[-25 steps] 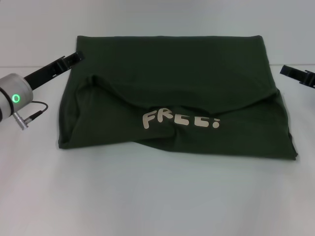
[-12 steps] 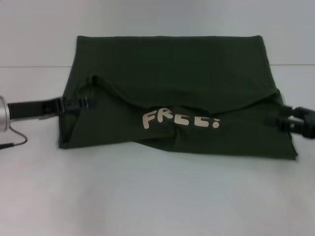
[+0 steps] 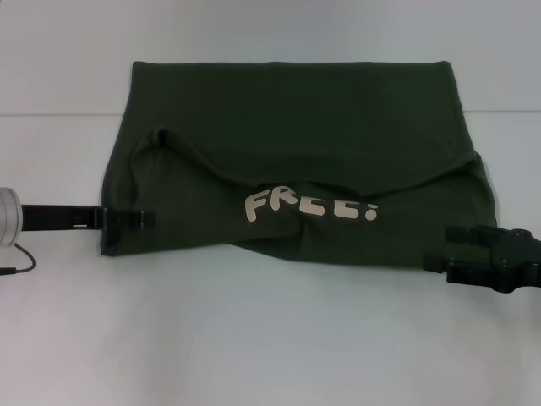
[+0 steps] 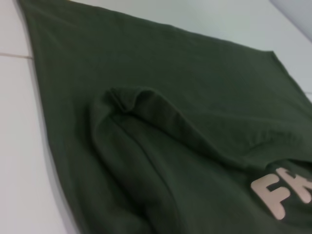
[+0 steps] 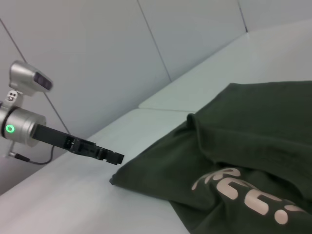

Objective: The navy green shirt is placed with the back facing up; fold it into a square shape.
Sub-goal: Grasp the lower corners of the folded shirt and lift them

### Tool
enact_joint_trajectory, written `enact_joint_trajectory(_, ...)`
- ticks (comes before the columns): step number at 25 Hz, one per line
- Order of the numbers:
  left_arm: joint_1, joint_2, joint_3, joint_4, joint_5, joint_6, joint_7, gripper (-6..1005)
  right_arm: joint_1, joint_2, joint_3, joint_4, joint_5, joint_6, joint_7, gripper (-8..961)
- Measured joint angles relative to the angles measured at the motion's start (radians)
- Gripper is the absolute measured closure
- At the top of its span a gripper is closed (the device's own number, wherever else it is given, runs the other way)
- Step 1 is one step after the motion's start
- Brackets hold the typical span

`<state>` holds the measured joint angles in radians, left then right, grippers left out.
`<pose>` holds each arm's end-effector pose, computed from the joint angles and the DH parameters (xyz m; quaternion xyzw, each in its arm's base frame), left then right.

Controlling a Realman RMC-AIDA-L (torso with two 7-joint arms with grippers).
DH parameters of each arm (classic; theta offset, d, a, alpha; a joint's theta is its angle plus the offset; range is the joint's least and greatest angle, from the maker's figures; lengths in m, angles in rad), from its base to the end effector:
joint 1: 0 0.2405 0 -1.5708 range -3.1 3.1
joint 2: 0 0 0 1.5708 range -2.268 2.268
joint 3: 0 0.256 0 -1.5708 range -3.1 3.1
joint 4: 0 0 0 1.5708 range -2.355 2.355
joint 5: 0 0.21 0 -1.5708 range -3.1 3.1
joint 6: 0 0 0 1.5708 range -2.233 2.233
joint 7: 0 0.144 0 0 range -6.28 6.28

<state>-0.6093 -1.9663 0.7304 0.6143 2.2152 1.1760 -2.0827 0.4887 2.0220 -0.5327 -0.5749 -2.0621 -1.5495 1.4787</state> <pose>-0.3121 0.3857 0.0355 -0.8167 -0.5117 -0.1220 0.2372 0.3042 0.3194 0.0224 -0.8964 0.3267 0.2523 0.1616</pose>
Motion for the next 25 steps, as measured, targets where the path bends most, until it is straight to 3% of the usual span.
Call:
enact_joint_trajectory(6, 0.004, -0.019, 0.002, 0.015, 0.012, -0.019, 0.06, 125, 0.007, 0.002, -0.001, 0.004, -0.004, 0.023, 0.006, 22)
enact_joint_trajectory(17, 0.016, -0.018, 0.007, 0.021, 0.025, -0.019, 0.082, 126, 0.016, 0.001, -0.001, 0.004, -0.003, 0.022, 0.011, 23)
enact_joint_trajectory(25, 0.017, -0.029, 0.008, 0.016, 0.059, -0.022, 0.101, 126, 0.021, 0.002, -0.001, 0.004, -0.003, 0.022, 0.011, 23)
